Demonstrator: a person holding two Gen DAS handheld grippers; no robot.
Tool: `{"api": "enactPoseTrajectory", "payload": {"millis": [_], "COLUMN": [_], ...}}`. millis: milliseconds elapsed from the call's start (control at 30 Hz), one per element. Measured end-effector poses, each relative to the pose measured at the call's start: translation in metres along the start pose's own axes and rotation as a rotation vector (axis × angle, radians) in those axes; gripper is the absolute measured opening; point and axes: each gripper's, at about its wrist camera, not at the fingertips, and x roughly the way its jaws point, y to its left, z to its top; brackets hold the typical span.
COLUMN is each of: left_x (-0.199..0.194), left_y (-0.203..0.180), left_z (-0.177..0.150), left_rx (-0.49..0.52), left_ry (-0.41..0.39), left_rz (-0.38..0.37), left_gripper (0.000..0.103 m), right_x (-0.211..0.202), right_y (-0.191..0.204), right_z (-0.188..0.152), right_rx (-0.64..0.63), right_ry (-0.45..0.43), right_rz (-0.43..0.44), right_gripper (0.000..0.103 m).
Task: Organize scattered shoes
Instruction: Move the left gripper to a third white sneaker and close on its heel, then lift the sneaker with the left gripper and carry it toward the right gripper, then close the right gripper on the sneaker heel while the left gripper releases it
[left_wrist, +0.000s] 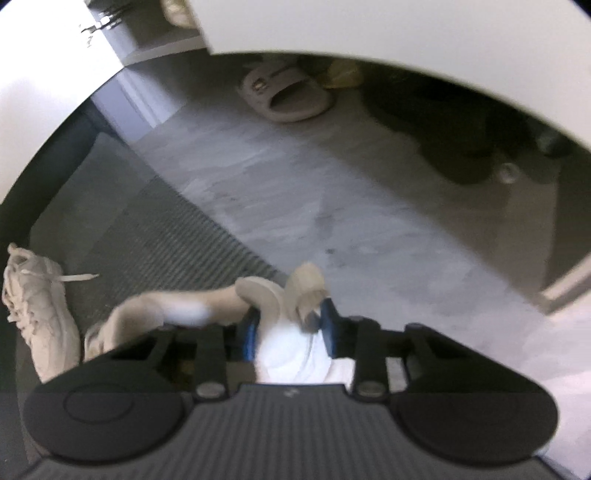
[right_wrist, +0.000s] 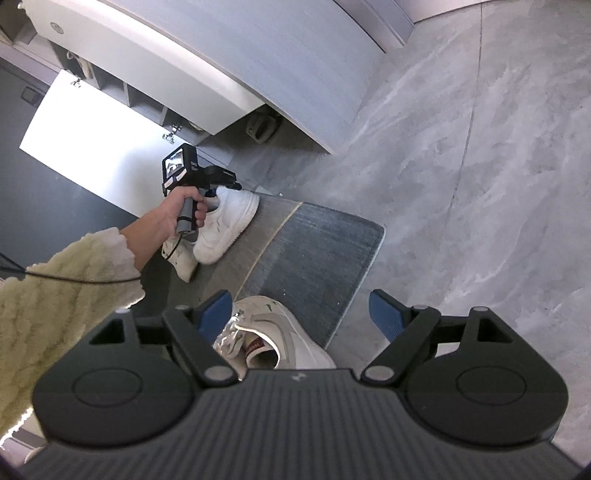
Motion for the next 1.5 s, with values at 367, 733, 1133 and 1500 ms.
{"api": "enactPoseTrajectory", "payload": {"millis": [367,733,1133,1500], "left_x": [-0.128,-0.219,-0.209,-0.265], "left_y": [-0.125,-0.246,-0.296,-0.217], "left_z": [-0.061,-0.177,-0.255,-0.273], "left_rx": [0.332,0.517,0.656,0.522], "left_ry": [-0.101,-0.125,-0.189,-0.295], "left_rz": [-0.261,-0.519,-0.414,-0.469], "left_gripper": [0.035,0.034,0.052,0.084], "right_x": [-0.009,-0.015,-0.02,0.027], "right_y": [-0.002,-0.044,-0.071,-0.022], "right_z": [0.02,0.035,0.05,0.105], "right_rx": [-0.049,-0.139,-0.199,-0.474], "right_ry": [-0.096,-0.157,-0.144,-0.054], "right_rz": [-0.063,-0.224,-0.289,-0.26], "right_gripper": [0.084,0.084,0.084,0.083]}}
